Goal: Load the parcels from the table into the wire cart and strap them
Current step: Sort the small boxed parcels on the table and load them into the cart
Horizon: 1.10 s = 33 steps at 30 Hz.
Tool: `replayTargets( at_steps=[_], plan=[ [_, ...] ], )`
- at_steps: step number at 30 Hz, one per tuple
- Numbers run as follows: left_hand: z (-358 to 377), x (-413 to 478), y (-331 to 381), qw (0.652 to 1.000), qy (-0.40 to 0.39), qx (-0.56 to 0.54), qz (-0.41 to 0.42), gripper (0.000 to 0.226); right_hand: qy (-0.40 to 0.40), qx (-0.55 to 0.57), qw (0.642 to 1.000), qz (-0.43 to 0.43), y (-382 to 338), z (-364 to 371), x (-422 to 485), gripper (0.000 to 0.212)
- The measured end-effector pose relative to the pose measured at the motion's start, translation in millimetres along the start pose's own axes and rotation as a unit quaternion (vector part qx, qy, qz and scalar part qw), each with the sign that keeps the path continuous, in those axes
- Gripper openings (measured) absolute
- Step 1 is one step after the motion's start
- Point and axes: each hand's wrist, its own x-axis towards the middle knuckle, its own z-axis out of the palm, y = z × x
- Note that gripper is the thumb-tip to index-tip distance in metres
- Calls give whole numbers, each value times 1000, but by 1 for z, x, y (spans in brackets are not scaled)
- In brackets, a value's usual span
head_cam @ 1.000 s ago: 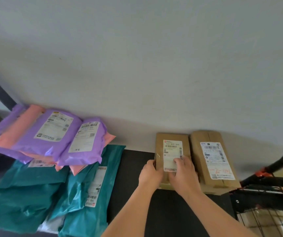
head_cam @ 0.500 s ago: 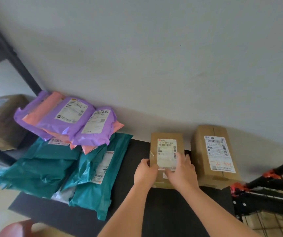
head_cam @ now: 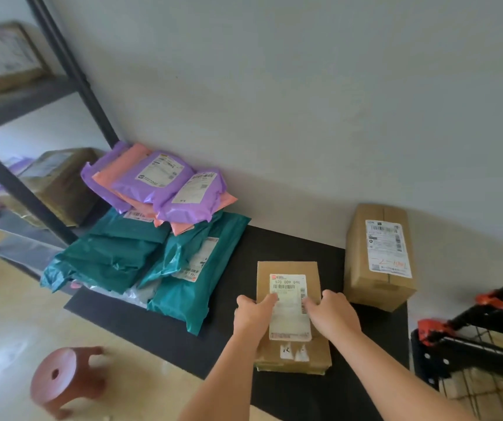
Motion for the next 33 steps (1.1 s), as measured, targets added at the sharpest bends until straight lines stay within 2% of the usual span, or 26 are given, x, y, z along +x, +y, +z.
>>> replayTargets(
  at_steps=[4, 6, 8, 10, 13, 18, 26, 30, 33],
  plan=[
    [2, -11, -20, 997, -12, -50, -55, 72, -48, 48, 997, 24, 17, 14, -13, 64],
    [5, -16, -33, 996, -27, -72, -54, 77, -86, 105, 990, 38, 22, 20, -19, 70],
    [7, -22, -45, 994, -45, -89, -43, 83, -111, 154, 981, 48, 23, 25, -28, 67],
    [6, -27, -56, 992, -57, -107, -34, 76, -115, 173, 977, 43, 25, 30, -38, 61],
    [0, -37, -76, 991, -74, -114, -22, 54, -105, 197, 974, 37, 31, 44, -59, 54],
    [-6, -67, -126, 989, -81, -127, 3, 46, -75, 205, 975, 43, 50, 71, -112, 49],
    [-5, -115, -190, 978, -129, -164, 18, 53, -25, 248, 966, 75, 98, 94, -190, 53],
    [8, -140, -194, 973, -161, -155, 50, 66, 10, 311, 947, 85, 127, 82, -217, 55],
    [24, -160, -188, 968, -190, -145, 74, 74, 34, 344, 935, 77, 144, 63, -233, 49]
  ],
)
